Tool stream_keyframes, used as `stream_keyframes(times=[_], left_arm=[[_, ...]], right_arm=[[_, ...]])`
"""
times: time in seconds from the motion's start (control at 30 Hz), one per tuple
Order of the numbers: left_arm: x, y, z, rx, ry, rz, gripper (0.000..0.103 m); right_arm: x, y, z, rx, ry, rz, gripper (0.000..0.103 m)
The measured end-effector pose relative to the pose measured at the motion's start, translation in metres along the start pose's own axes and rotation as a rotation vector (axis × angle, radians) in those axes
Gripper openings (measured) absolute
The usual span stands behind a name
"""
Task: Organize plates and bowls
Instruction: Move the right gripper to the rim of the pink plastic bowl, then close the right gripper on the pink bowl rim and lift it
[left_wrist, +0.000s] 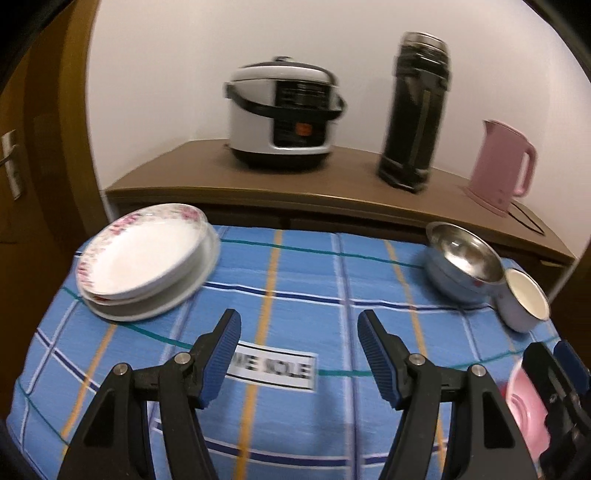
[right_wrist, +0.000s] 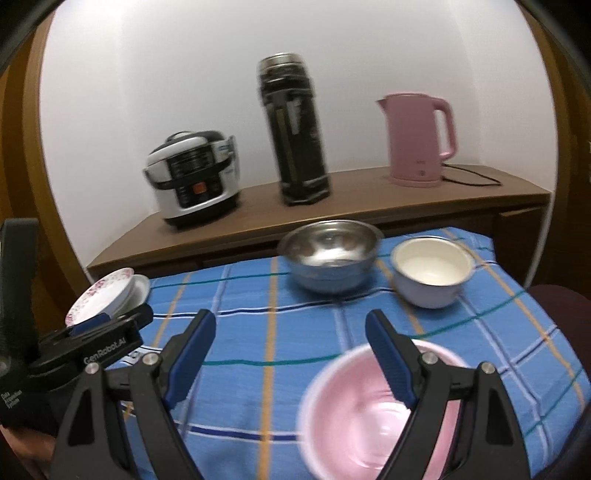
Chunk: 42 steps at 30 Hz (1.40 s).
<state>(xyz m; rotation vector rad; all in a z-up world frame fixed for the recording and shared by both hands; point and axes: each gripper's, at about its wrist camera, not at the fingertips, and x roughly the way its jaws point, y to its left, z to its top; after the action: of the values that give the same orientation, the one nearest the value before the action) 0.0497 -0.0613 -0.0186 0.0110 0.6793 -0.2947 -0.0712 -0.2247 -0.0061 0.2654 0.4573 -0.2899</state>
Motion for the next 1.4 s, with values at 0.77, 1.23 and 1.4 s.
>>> stream_keyframes(times=[0.77,1.23,1.4], left_arm=[[-0.010,-0.113,-0.033,0.223,0.104,-0.227,0.068],[-0.009,-0.135,-0.046,0.321,0.109,-0.194,0.068],[-0.005,-0.139,-0.051,0.335,0.134,-0.223,0.049]], right_arm=[[-0.019,-0.103,-0.020,0.012,0.128,-0.173,0.061],[0.004,-0.091,-0.030,-0.019,0.252,-0.122,0.018],[0.003,-0.087,-0.030,-0.009,0.255,-0.095,0.012]])
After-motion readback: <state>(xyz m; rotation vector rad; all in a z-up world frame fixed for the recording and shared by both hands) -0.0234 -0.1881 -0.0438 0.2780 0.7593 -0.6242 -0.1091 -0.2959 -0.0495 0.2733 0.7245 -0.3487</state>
